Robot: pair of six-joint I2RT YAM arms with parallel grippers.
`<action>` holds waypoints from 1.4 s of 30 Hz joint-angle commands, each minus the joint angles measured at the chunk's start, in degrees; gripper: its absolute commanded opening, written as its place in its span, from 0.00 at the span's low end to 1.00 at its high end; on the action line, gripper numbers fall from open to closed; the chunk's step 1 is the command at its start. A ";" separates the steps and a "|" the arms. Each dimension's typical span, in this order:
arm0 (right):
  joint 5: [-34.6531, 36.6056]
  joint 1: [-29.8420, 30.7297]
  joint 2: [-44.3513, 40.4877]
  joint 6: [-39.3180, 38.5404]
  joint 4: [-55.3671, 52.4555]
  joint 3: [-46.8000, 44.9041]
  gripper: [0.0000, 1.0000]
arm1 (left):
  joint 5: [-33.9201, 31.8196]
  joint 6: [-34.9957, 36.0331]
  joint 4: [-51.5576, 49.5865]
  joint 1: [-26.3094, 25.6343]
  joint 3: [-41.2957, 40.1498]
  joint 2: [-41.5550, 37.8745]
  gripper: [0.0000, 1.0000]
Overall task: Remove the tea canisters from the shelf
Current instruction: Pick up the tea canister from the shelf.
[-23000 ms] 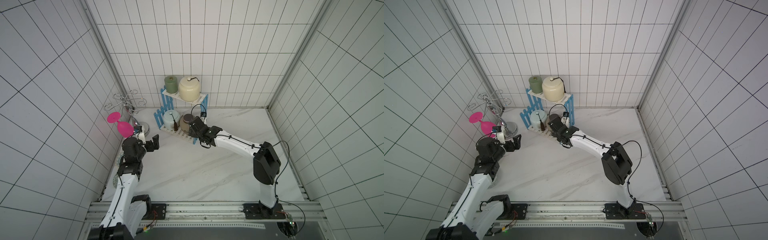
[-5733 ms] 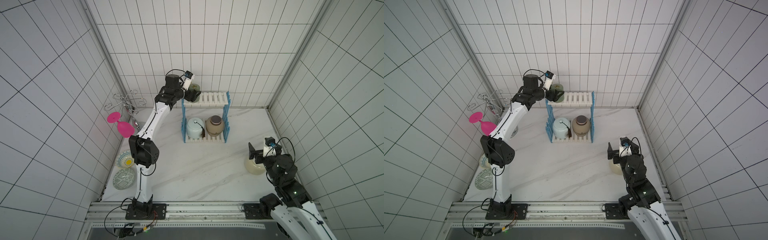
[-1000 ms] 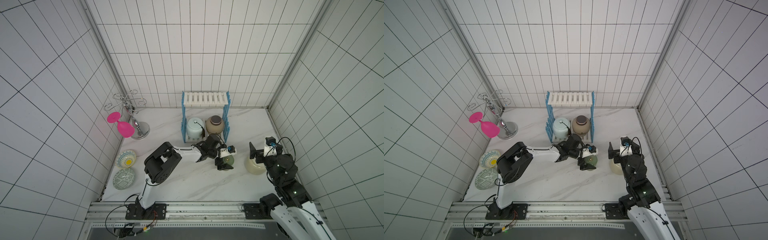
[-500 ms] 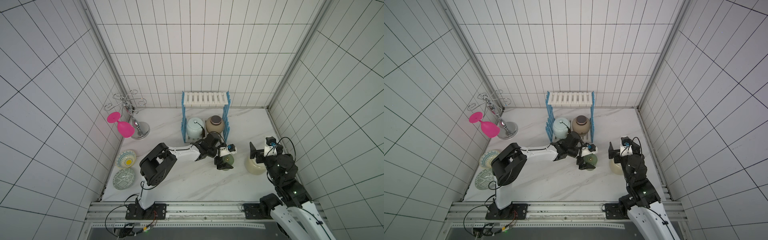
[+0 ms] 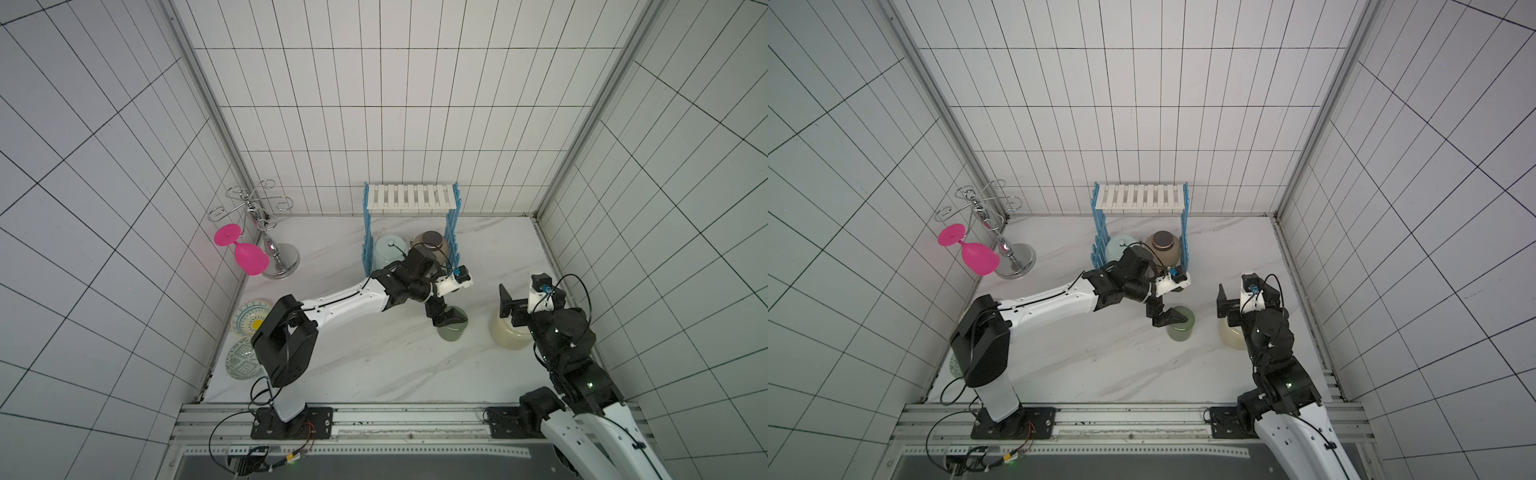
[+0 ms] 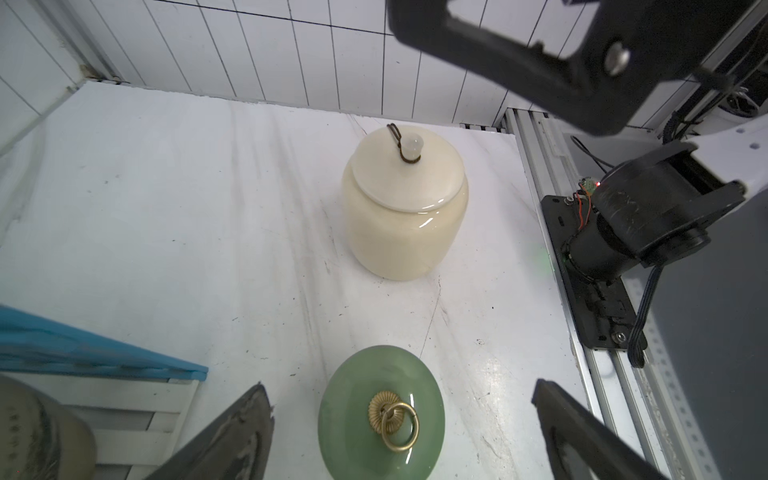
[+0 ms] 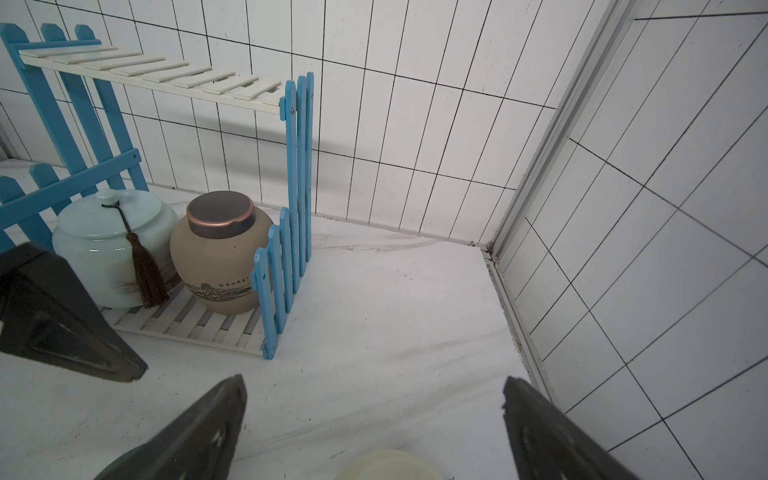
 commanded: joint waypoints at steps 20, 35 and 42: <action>-6.76 -0.39 15.77 8.32 -13.29 15.43 0.99 | -10.84 -4.19 -23.53 14.15 -0.76 -20.10 0.98; -14.28 0.48 35.85 15.30 -22.89 36.29 0.98 | -5.81 -8.20 -22.88 30.91 -8.45 -30.54 0.99; -15.22 3.00 45.76 15.45 -25.18 44.91 0.97 | -3.96 -8.62 -20.90 37.31 -11.92 -33.66 0.99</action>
